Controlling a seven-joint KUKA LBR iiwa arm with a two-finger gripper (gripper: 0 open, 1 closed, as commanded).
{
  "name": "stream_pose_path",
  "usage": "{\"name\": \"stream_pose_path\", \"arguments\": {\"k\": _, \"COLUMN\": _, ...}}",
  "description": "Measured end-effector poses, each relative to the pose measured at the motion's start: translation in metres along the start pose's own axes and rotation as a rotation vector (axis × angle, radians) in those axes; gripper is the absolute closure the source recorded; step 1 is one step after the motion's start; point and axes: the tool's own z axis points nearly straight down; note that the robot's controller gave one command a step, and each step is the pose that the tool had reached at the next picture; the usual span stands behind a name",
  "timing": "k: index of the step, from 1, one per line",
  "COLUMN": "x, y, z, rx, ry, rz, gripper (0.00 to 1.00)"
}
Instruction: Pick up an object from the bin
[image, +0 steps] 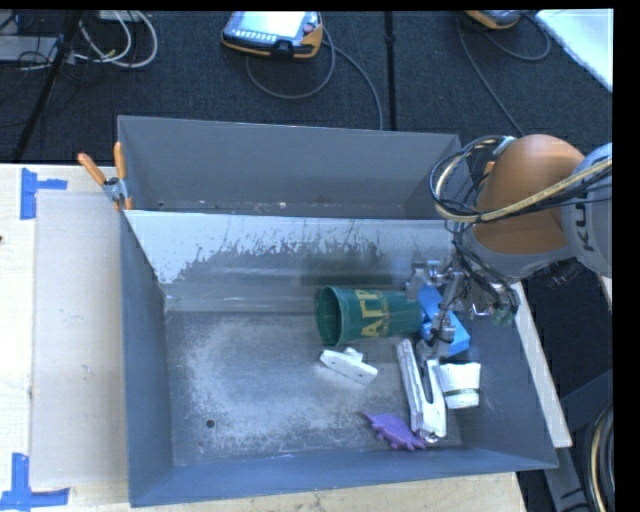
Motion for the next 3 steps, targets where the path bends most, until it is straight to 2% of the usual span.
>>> {"name": "stream_pose_path", "arguments": {"k": 1, "x": 0.000, "y": 0.002, "z": -0.005, "rx": 0.001, "ry": -0.004, "rz": -0.017, "gripper": 0.00}}
{"name": "stream_pose_path", "arguments": {"k": 2, "x": -0.003, "y": 0.002, "z": 0.039, "rx": 0.002, "ry": -0.013, "rz": -0.053, "gripper": 0.00}}
{"name": "stream_pose_path", "arguments": {"k": 3, "x": -0.021, "y": 0.017, "z": 0.063, "rx": 0.006, "ry": -0.032, "rz": -0.003, "gripper": 0.00}}
